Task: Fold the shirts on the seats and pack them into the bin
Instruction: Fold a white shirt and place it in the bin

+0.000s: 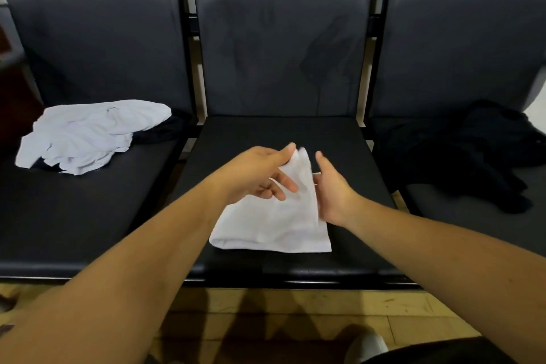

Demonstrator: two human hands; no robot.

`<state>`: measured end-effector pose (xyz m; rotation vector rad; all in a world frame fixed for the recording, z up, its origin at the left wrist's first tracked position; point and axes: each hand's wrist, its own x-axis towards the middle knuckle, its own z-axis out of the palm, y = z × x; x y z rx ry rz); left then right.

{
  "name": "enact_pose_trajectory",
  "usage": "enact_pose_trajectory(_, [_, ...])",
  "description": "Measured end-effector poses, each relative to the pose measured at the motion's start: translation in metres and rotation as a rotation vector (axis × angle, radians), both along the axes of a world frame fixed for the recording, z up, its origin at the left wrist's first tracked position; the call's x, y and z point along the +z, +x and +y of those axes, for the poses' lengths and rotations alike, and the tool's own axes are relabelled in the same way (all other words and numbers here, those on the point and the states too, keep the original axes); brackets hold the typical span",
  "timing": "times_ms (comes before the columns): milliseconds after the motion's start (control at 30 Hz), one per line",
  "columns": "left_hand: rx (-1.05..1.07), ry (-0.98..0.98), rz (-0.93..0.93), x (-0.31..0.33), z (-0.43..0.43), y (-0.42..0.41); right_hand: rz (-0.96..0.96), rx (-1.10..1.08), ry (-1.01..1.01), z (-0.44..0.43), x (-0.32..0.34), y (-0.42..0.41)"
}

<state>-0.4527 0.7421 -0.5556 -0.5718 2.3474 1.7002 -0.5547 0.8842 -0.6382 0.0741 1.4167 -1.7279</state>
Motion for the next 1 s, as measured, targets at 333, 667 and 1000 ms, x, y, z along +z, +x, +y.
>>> enact_pose_trajectory(333, [0.289,-0.408,-0.159,-0.048,-0.051,-0.003,0.617,-0.025,0.448,0.001,0.001,-0.001])
enact_pose_trajectory(667, [0.444,-0.056,-0.199,-0.071,-0.058,-0.005,0.679,0.069,0.919,0.004,-0.005,-0.009])
enact_pose_trajectory(1000, [0.372,0.645,0.06,-0.044,-0.067,0.002,0.269,-0.036,0.449,0.002,0.008,-0.007])
